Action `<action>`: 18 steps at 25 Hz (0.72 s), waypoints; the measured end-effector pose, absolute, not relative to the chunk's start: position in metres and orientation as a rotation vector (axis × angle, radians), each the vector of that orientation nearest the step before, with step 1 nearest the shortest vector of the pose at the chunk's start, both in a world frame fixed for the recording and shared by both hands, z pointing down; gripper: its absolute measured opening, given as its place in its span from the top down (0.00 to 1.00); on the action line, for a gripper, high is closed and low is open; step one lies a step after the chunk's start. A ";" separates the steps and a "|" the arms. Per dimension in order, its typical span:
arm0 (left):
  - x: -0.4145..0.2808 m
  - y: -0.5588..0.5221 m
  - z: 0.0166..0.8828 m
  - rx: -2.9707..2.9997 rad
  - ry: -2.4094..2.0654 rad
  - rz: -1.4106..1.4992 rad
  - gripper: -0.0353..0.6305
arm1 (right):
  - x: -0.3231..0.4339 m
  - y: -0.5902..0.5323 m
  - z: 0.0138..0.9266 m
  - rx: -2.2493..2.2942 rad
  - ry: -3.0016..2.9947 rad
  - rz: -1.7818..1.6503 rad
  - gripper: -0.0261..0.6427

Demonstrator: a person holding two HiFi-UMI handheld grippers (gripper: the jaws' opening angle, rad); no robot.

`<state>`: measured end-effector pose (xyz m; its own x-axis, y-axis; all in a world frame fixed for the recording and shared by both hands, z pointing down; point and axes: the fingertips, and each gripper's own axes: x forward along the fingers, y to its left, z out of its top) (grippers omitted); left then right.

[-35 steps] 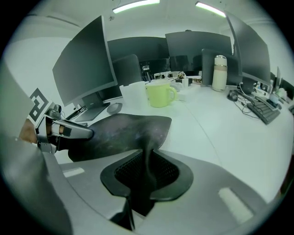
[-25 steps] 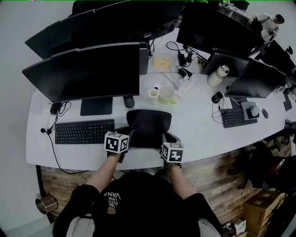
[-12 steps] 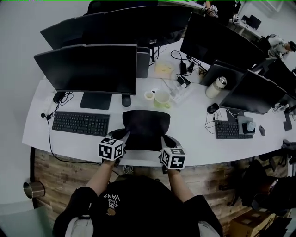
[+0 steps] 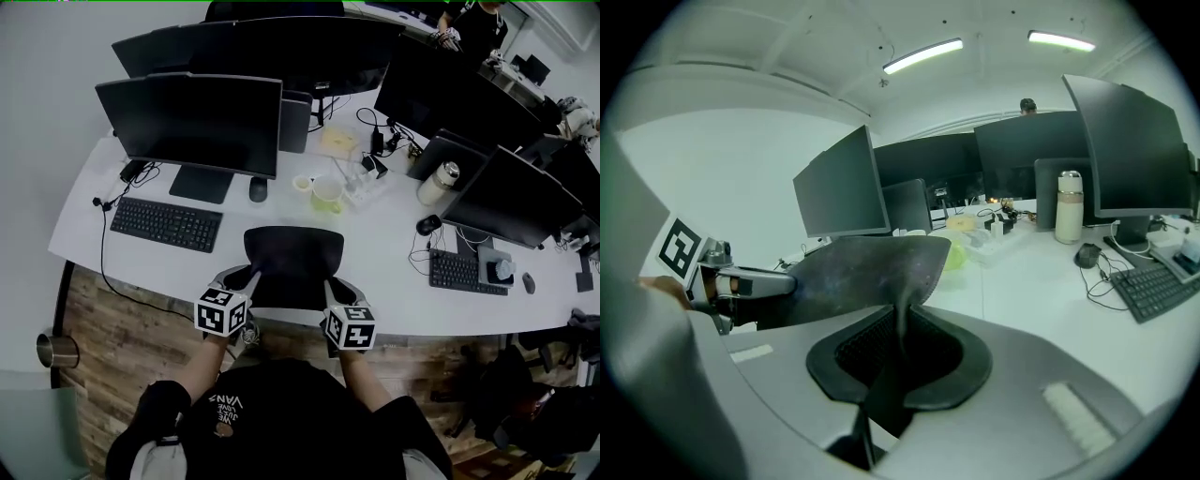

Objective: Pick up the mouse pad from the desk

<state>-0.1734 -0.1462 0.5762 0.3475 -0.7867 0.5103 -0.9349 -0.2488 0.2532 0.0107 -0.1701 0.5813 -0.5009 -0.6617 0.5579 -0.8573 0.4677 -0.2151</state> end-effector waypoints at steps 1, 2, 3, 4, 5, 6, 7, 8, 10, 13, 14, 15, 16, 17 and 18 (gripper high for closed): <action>-0.172 -0.140 0.576 2.097 -1.511 0.375 0.83 | 0.013 -0.166 0.581 1.263 -2.329 0.668 0.88; -0.170 -0.134 0.575 2.090 -1.523 0.367 0.83 | 0.014 -0.162 0.580 1.253 -2.335 0.664 0.88; -0.168 -0.128 0.575 2.083 -1.533 0.360 0.83 | 0.016 -0.158 0.580 1.244 -2.341 0.660 0.88; -0.166 -0.122 0.576 2.076 -1.542 0.352 0.83 | 0.018 -0.154 0.580 1.236 -2.347 0.654 0.88; -0.164 -0.117 0.577 2.069 -1.549 0.345 0.83 | 0.020 -0.150 0.580 1.228 -2.351 0.649 0.88; -0.162 -0.111 0.578 2.062 -1.556 0.339 0.83 | 0.022 -0.147 0.580 1.218 -2.354 0.643 0.88; -0.159 -0.107 0.579 2.057 -1.562 0.336 0.83 | 0.025 -0.143 0.581 1.209 -2.356 0.638 0.88; -0.156 -0.102 0.580 2.054 -1.568 0.336 0.83 | 0.027 -0.139 0.582 1.201 -2.357 0.635 0.88; -0.150 -0.094 0.582 2.052 -1.581 0.340 0.83 | 0.032 -0.132 0.584 1.190 -2.360 0.628 0.88; -0.142 -0.083 0.585 2.047 -1.591 0.333 0.83 | 0.039 -0.124 0.586 1.176 -2.360 0.617 0.88; -0.140 -0.080 0.586 2.045 -1.593 0.331 0.83 | 0.041 -0.121 0.587 1.171 -2.359 0.614 0.88; -0.138 -0.077 0.586 2.043 -1.595 0.328 0.83 | 0.043 -0.119 0.588 1.166 -2.359 0.612 0.88; -0.137 -0.074 0.587 2.040 -1.597 0.326 0.83 | 0.043 -0.116 0.589 1.161 -2.359 0.609 0.88; -0.137 -0.070 0.587 2.037 -1.602 0.324 0.83 | 0.044 -0.113 0.589 1.155 -2.359 0.607 0.88; -0.137 -0.067 0.587 2.033 -1.608 0.321 0.83 | 0.044 -0.111 0.590 1.147 -2.361 0.604 0.88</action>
<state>-0.1367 -0.0671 0.5872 0.2661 -0.8306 0.4892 -0.9547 -0.1570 0.2528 0.0437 -0.1107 0.5901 -0.5564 -0.6128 0.5612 -0.8070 0.5593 -0.1894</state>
